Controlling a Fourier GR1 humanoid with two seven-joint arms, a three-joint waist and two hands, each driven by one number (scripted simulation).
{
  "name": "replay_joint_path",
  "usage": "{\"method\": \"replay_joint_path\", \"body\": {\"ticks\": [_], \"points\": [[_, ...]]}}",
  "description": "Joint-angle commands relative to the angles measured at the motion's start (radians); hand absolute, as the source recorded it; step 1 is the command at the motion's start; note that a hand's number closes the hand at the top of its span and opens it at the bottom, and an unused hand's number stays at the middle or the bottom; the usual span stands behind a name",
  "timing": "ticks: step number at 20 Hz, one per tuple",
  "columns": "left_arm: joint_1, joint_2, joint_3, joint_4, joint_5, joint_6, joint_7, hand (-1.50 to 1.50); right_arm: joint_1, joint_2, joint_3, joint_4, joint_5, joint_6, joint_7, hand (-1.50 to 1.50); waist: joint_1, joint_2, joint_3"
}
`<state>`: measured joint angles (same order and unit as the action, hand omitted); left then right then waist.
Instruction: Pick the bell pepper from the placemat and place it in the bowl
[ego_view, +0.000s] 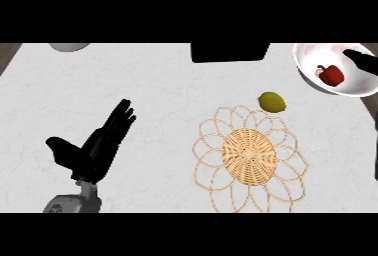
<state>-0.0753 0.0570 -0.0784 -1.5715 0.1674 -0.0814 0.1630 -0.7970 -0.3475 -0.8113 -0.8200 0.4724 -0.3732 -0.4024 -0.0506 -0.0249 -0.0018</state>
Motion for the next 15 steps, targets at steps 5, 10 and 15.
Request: {"method": "replay_joint_path", "body": {"ticks": [5,10,15], "points": [[0.020,0.014,0.034,0.005,0.008,0.013,0.007,0.00,0.285,0.298,0.102,-0.357,-0.011,0.033,-0.080,1.50,-0.066,-0.025,-0.005],[0.036,0.008,0.028,-0.005,0.006,0.014,-0.001,0.00,0.562,0.344,0.174,-0.476,-0.104,0.075,-0.134,1.50,-0.058,-0.018,0.000],[0.019,0.018,0.021,-0.023,-0.002,0.007,0.000,0.00,0.784,0.346,0.362,-0.501,-0.169,0.085,-0.148,1.50,-0.035,-0.012,0.002]]}}
